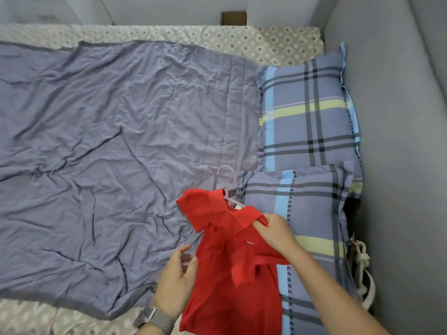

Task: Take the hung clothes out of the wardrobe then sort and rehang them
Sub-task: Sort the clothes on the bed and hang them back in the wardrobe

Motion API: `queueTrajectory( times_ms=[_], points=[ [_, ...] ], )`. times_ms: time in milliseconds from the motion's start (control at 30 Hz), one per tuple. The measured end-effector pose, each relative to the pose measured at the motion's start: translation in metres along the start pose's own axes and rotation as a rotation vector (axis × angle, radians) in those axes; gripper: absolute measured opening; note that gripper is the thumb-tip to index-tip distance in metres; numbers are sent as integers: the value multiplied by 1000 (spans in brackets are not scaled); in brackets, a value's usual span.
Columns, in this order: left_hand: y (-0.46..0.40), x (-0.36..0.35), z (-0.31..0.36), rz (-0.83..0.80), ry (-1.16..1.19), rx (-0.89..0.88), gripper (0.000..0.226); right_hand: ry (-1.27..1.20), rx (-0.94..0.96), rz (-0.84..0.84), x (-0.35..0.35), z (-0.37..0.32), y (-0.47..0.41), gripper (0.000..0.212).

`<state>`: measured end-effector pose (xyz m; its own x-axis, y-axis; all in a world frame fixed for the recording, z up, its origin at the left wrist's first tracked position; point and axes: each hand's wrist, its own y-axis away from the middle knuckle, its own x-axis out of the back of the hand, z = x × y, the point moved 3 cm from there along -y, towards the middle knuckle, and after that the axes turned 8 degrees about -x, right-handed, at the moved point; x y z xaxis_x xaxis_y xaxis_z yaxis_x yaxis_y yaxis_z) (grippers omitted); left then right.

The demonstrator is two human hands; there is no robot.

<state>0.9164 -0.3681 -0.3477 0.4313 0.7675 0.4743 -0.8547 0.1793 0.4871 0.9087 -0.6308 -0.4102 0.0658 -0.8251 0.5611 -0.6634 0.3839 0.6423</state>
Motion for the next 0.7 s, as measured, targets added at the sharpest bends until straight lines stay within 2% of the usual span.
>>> queueTrajectory(
  times_ms=[133, 233, 333, 433, 467, 567, 633, 700],
  points=[
    [8, 22, 19, 238, -98, -233, 31, -38, 96, 51, 19, -1, 64, 44],
    [20, 47, 36, 351, -174, -394, 53, -16, 208, 40, 44, -18, 115, 37],
    [43, 69, 47, 308, -210, -466, 50, 29, 308, -79, 52, -49, 168, 27],
    [74, 100, 40, 286, -296, -543, 40, 118, 402, -75, 41, -86, 212, 44],
    [85, 116, 31, 290, -278, -559, 36, 141, 430, -64, 34, -100, 228, 42],
    [131, 178, 0, 385, -165, -580, 33, 136, 563, -42, 5, -145, 276, 9],
    [172, 226, -22, 527, -106, -565, 31, 127, 661, -36, -20, -184, 313, 29],
    [213, 278, -45, 681, -98, -533, 38, 151, 794, -102, -54, -222, 349, 41]
  ],
)
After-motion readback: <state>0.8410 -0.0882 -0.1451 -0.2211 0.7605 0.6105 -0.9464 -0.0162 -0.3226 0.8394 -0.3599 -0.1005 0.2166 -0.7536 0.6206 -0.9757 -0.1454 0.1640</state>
